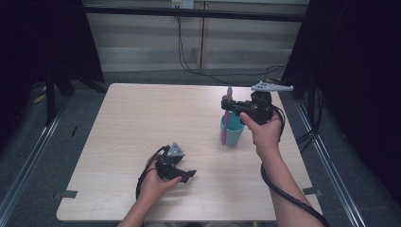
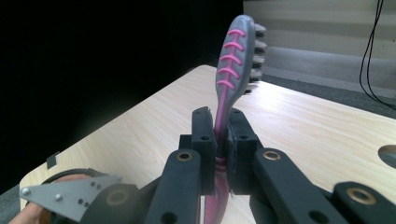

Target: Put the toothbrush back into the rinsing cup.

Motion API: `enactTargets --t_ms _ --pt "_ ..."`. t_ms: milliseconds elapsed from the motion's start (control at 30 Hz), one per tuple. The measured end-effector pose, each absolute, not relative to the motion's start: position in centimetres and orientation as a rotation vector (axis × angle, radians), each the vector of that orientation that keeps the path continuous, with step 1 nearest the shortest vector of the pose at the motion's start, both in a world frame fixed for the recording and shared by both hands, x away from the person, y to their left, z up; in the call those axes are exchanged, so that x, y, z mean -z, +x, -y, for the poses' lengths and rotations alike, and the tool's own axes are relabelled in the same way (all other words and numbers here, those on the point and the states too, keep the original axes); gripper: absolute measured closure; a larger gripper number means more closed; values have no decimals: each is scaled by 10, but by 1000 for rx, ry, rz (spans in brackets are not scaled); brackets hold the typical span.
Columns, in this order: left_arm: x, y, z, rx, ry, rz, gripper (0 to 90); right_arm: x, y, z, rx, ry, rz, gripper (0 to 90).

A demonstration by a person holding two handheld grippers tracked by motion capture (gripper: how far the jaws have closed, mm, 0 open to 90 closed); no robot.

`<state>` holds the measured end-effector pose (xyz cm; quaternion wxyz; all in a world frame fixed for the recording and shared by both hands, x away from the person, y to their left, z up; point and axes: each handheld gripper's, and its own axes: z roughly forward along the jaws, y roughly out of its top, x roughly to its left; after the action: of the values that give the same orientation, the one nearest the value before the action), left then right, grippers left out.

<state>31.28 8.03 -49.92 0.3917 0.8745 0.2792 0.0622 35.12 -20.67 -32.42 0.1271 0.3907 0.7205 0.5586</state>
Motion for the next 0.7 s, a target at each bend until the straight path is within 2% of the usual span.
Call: enactTargets --t_ms 700 --pt "510 309 -78 -209 2265 -588 139 313 358 214 -1610 1145 -2035 840"
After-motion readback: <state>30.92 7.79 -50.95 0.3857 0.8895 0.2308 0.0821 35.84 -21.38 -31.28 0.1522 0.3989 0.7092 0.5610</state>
